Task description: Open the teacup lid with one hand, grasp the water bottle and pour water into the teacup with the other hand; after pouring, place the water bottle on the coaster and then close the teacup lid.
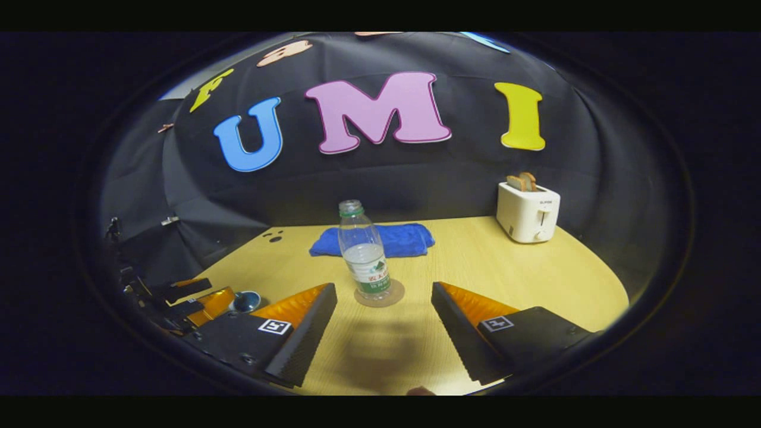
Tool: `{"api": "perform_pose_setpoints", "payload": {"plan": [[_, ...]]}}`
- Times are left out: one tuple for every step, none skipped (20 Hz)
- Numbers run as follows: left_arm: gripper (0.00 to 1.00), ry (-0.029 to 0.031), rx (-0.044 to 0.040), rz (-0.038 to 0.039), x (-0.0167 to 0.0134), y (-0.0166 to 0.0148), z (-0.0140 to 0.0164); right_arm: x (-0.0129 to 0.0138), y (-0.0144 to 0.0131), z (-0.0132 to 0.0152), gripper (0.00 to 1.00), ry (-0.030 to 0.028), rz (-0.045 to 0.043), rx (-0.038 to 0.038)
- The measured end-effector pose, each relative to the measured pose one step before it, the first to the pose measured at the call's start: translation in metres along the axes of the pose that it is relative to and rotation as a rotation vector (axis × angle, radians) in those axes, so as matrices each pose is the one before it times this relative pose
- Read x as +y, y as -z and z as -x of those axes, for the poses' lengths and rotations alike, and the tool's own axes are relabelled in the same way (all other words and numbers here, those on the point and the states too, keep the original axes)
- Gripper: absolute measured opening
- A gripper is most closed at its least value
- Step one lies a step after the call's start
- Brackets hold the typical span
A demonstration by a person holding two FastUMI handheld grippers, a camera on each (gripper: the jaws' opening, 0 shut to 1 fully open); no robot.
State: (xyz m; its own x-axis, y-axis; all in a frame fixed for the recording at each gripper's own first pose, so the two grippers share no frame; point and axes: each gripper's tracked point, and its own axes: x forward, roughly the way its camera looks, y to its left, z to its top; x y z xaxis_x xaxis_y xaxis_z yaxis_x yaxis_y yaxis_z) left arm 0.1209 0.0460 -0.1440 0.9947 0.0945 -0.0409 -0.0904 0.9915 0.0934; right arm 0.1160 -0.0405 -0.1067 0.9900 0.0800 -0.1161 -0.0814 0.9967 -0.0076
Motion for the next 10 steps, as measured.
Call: {"api": "perform_pose_setpoints", "payload": {"plan": [[0.97, -0.00414, -0.0131, 0.00331, 0.00181, -0.01832, 0.01109, 0.00016, -0.01117, 0.00792, 0.99, 0.00328, 0.00979, -0.00692], [0.97, -0.00497, -0.01632, 0.00362, 0.00133, -0.02242, 0.01291, 0.00011, -0.01301, 0.00949, 0.99, 0.0081, 0.01003, -0.01013], [0.97, -0.00317, -0.02322, -0.00316, 0.00062, -0.02375, 0.01211, 0.00039, -0.01256, 0.00864, 0.99, 0.00227, 0.00258, -0.01147], [0.97, -0.00903, -0.02122, -0.011, 0.0005, -0.02537, 0.01191, 0.00342, -0.01319, 0.0103, 0.99, -0.00966, 0.00165, -0.01333], [0.97, -0.00634, -0.0252, -0.00999, -0.0011, -0.02397, 0.01131, 0.00216, -0.01336, 0.01087, 0.99, -0.0056, 0.01232, -0.01407], [0.97, -0.00768, -0.02888, -0.00396, -0.00146, -0.02473, 0.00981, -0.00198, -0.01118, 0.01285, 0.99, 0.00224, 0.01494, -0.01209], [0.97, -0.01134, -0.02644, 0.00379, -0.00153, -0.02211, 0.01027, -0.00257, -0.01149, 0.01429, 0.99, 0.00812, 0.00209, -0.01726], [0.97, -0.01767, -0.03638, 0.00944, -0.00018, -0.02175, 0.01124, 0.00022, -0.00956, 0.01362, 0.99, 0.00226, -0.00958, -0.02639], [0.97, -0.01457, -0.04843, 0.01493, -0.00171, -0.01886, 0.00901, 0.00222, -0.00625, 0.01342, 0.99, 0.00065, -0.00957, -0.01872], [0.97, -0.00494, -0.02572, 0.00878, -0.00594, -0.01305, 0.00789, 0.00195, -0.00163, 0.01146, 0.99, -0.00749, 0.00328, -0.01175]]}}
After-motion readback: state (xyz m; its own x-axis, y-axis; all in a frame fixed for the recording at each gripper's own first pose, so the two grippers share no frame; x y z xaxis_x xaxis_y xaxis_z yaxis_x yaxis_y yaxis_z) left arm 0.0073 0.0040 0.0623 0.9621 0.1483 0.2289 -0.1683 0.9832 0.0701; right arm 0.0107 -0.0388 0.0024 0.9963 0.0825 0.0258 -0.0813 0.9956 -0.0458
